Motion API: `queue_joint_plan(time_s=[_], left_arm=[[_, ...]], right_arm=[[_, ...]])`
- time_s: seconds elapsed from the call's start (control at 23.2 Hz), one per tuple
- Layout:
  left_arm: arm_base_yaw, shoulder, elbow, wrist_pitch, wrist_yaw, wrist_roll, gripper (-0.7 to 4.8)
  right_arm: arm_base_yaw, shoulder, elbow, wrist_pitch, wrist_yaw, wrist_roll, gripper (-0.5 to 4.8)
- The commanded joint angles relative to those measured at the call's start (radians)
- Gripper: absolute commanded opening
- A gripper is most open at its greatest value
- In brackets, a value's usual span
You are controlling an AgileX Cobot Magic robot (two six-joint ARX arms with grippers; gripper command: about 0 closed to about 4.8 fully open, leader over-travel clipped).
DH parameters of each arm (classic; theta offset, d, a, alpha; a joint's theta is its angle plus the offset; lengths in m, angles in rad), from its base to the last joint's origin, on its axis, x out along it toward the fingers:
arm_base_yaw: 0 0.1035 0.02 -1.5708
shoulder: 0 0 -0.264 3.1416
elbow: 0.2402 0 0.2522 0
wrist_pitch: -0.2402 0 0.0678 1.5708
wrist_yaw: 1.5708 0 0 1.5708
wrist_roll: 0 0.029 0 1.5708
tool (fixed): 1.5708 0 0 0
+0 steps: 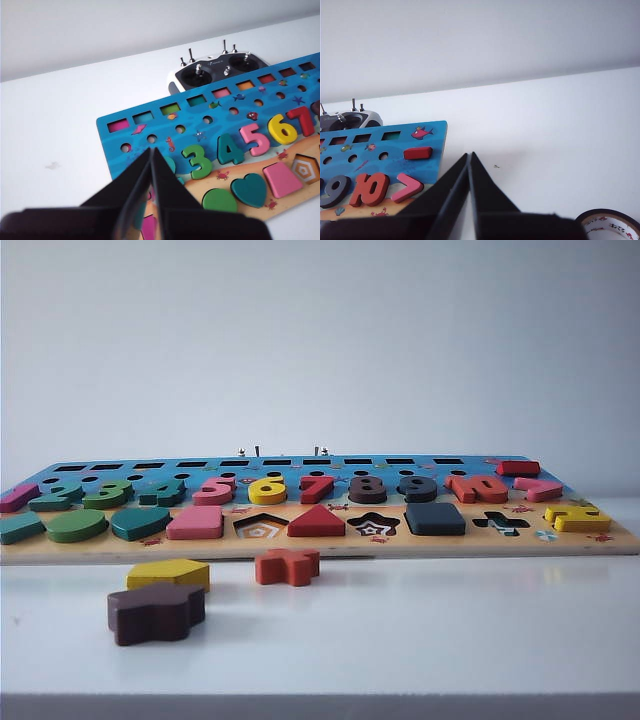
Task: Insert the cube into the slot.
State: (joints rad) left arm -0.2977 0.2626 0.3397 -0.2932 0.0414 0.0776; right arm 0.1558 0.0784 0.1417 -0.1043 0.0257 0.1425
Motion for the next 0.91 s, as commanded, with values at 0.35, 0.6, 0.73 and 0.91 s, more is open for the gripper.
queue_joint_plan(time_s=[0.35,0.6,0.73,0.91], left_arm=[[0.064,-0.138,-0.106,0.043,-0.061,-0.001,0.17],[0.064,-0.178,-0.163,0.085,-0.149,0.009,0.17],[0.064,-0.179,-0.203,0.114,-0.182,0.023,0.17],[0.064,-0.19,-0.235,0.146,-0.207,0.027,0.17]], right_arm=[[-0.001,-0.034,-0.047,0.029,0.004,0.007,-0.05],[-0.001,-0.076,-0.088,0.027,0.004,0.007,-0.05],[-0.001,-0.076,-0.1,0.029,0.004,0.007,-0.05],[-0.001,-0.076,-0.12,0.044,0.004,0.007,-0.05]])
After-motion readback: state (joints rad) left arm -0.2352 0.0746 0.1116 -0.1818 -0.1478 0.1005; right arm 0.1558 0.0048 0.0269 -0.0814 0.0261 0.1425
